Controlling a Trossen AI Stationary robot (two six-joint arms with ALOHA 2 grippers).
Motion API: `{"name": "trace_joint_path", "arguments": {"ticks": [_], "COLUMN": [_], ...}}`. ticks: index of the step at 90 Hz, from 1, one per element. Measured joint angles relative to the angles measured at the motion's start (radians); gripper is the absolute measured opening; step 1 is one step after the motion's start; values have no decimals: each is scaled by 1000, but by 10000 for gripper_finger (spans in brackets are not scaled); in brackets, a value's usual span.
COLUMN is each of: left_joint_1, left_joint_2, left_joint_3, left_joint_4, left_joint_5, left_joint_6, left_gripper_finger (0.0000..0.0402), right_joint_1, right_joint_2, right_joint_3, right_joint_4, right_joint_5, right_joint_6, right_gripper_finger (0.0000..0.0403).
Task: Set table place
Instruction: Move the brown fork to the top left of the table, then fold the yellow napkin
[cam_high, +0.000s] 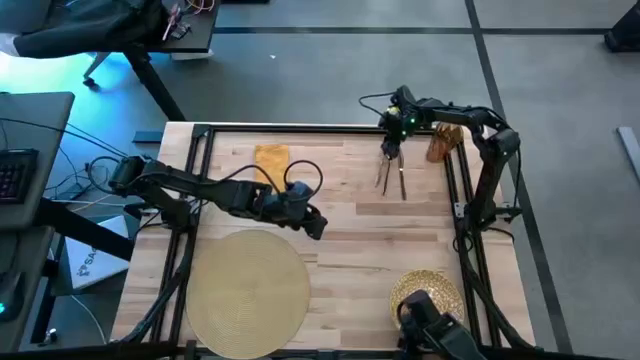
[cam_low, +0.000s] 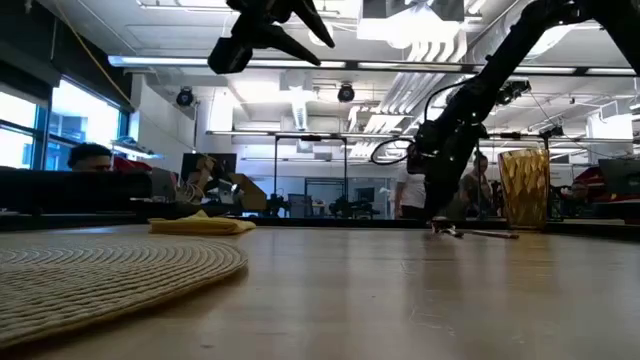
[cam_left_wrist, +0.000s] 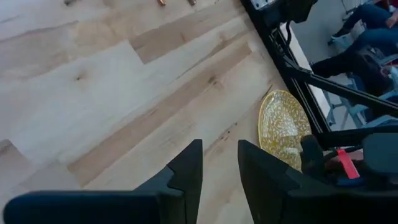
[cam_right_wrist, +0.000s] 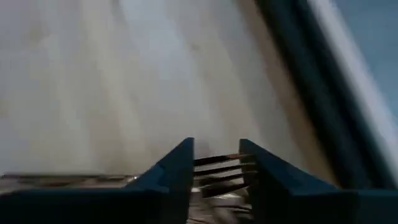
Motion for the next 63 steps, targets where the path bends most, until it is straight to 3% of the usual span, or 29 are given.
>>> {"name": "trace_joint_path", "arguments": {"ticks": [24, 34, 47, 55, 63], "left_joint_1": [-8, 18, 91, 170, 265], "left_joint_2": [0, 0, 1, 1, 1], "left_joint_3": [0, 0, 0, 0, -28], "left_joint_4": [-19, -114, -304, -474, -545], "left_joint_5": [-2, -21, -31, 21, 87], "left_joint_6": [-16, -86, -182, -257, -185], "left_gripper_finger": [85, 85, 85, 86, 98], "right_joint_1": [14, 41, 121, 196, 283], "right_joint_2": [-111, -199, -311, -369, -410], "right_joint_3": [31, 37, 37, 37, 37], "right_joint_4": [-22, -57, -105, -125, -139], "right_joint_5": [12, -5, -120, -159, -167], "right_joint_6": [83, 171, 257, 327, 385], "right_gripper_finger": [219, 220, 211, 205, 201]}}
